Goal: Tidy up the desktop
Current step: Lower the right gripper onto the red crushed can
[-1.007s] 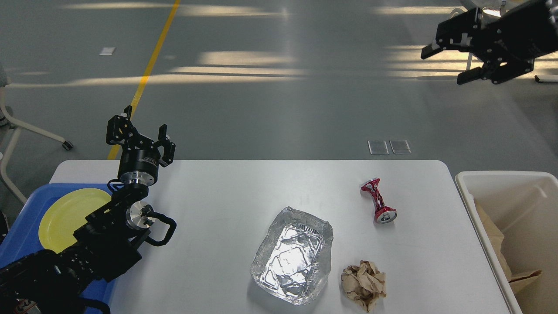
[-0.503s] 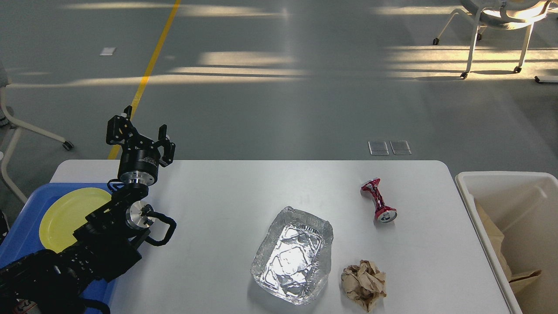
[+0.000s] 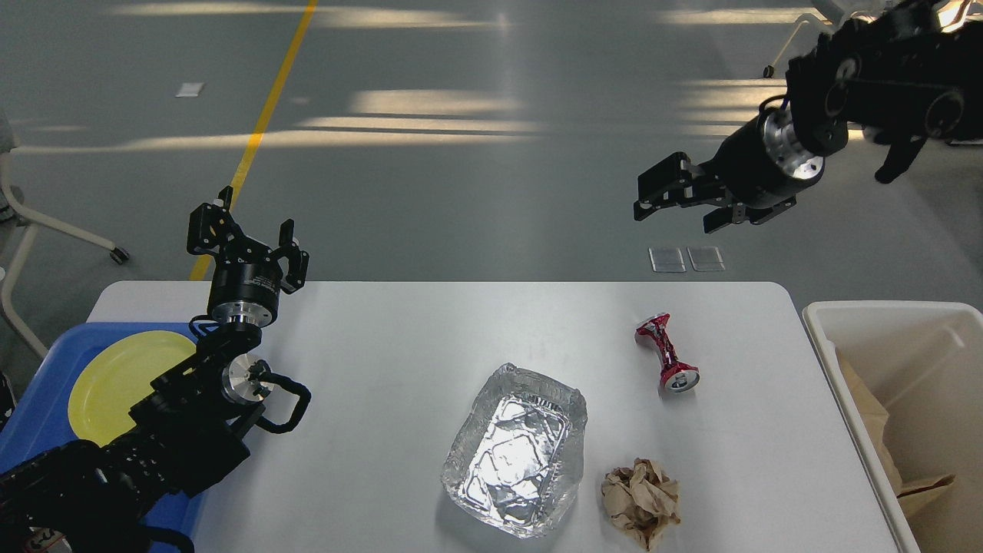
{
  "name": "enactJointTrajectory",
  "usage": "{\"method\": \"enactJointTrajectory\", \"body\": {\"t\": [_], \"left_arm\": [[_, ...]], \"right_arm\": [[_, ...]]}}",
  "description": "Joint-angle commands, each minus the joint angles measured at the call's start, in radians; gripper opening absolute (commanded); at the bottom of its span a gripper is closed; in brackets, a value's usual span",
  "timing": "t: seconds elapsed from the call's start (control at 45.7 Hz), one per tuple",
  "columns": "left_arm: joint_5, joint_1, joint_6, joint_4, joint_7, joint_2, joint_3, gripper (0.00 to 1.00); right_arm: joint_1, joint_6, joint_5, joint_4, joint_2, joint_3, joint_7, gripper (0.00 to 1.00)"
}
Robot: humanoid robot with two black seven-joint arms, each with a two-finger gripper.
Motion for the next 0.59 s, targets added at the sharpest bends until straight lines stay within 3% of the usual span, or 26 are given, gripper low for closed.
{"method": "enactJointTrajectory", "body": {"t": [0.0,0.372,0.569], "left_arm": [[0.000,0.000,0.000,0.000,0.000,0.000,0.000,0.97],[0.000,0.000,0.000,0.000,0.000,0.000,0.000,0.97],[0.000,0.000,0.000,0.000,0.000,0.000,0.000,0.97]], "right_arm": [[-0.157,-0.114,-0.002,-0.055,0.056,-0.001,-0.051,1.00],[-0.490,-0.230,-0.002,-0.335,0.145,0.005,-0.086,1.00],[-0.598,-0.287,-0.017,-0.374,0.148,-0.001,-0.086,1.00]]}}
